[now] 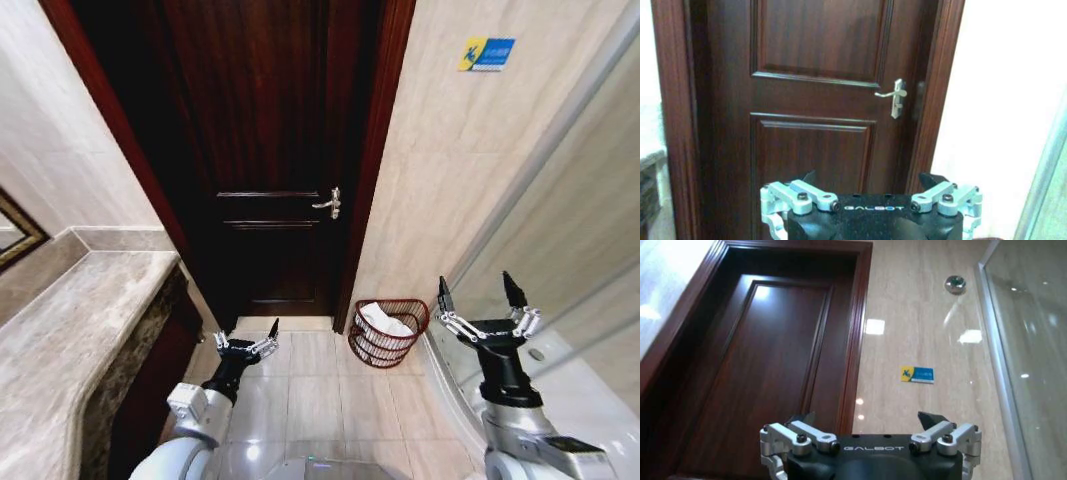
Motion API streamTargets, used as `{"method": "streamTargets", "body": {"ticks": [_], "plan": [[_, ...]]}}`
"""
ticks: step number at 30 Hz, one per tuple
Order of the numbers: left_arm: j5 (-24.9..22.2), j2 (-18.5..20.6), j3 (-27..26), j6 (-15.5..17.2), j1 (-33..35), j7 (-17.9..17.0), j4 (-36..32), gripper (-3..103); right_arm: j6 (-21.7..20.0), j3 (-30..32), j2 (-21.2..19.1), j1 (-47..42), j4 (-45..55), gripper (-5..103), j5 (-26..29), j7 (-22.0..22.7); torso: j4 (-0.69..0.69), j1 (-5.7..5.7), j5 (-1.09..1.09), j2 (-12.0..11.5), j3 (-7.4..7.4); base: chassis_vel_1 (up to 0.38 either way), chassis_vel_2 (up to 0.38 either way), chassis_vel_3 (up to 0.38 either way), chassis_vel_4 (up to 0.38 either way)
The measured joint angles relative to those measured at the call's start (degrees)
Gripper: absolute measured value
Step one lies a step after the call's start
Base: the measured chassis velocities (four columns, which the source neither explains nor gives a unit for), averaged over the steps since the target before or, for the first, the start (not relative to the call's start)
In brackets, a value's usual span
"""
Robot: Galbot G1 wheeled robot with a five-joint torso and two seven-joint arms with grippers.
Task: Discard the used towel into the hamper.
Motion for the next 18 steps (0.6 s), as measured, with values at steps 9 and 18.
{"method": "streamTargets", "body": {"ticks": [9,18], "plan": [[0.0,0.0,0.0,0.0,0.0,0.0,0.0,100,-0.2,-0.4,-0.2,0.5,-0.5,100,0.2,-0.3,-0.01,-0.01,-0.01,0.0,0.0,0.078,-0.077,-0.074,0.079],[0.0,0.0,0.0,0.0,0.0,0.0,0.0,100,-0.6,-0.6,-0.6,1.1,-0.9,100,1.2,-0.5,0.0,0.04,-0.01,0.0,0.01,0.0,0.0,0.0,0.0]]}}
